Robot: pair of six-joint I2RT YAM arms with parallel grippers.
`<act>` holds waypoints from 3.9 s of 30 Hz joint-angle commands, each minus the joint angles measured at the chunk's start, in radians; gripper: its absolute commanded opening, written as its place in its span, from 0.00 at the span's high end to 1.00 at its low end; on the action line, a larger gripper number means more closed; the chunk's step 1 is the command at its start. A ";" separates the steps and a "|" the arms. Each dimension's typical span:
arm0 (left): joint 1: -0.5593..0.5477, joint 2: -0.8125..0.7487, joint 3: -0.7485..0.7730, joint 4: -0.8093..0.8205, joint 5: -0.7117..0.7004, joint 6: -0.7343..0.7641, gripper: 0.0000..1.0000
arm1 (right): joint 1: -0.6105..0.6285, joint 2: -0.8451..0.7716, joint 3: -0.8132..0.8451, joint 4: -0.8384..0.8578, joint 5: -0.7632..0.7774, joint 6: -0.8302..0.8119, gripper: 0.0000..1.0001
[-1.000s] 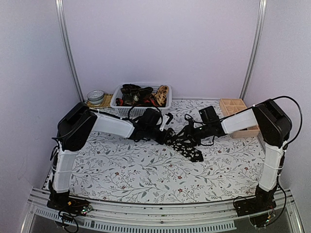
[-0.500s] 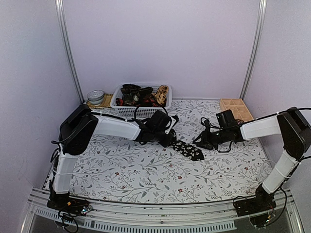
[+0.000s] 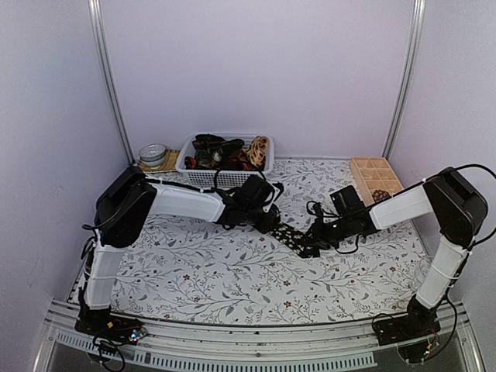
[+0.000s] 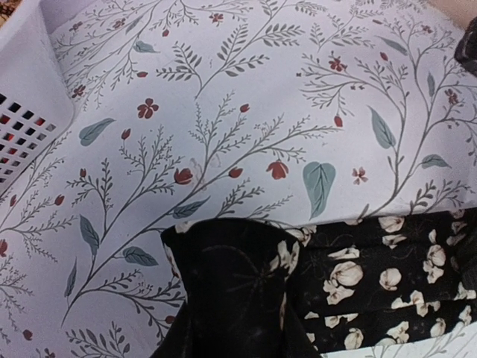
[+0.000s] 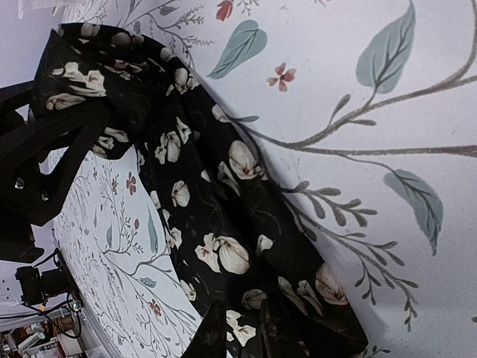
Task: Roll the ties
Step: Roll the tie at the center of the board.
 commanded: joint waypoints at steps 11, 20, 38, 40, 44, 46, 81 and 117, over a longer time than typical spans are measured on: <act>-0.136 0.037 -0.054 0.089 -0.349 0.263 1.00 | 0.045 0.012 -0.027 -0.056 0.045 0.029 0.83; -0.207 0.086 -0.088 0.162 -0.481 0.400 1.00 | 0.014 -0.055 -0.007 -0.055 -0.027 0.056 0.72; -0.236 0.060 -0.096 0.145 -0.420 0.327 0.73 | -0.114 -0.204 -0.097 0.052 -0.133 0.184 0.58; -0.237 0.056 -0.093 0.139 -0.409 0.316 0.73 | -0.119 -0.205 -0.100 0.062 -0.139 0.188 0.58; -0.239 0.045 -0.089 0.131 -0.394 0.300 0.70 | -0.125 -0.201 -0.101 0.072 -0.146 0.198 0.57; -0.239 0.039 -0.086 0.126 -0.384 0.291 0.67 | -0.126 -0.195 -0.098 0.076 -0.149 0.198 0.57; -0.237 -0.036 -0.057 0.120 -0.219 0.279 0.27 | -0.070 0.064 -0.084 0.178 -0.160 0.203 0.71; -0.028 -0.250 -0.164 0.169 0.165 -0.014 0.11 | -0.034 0.019 0.126 0.068 -0.130 0.208 0.44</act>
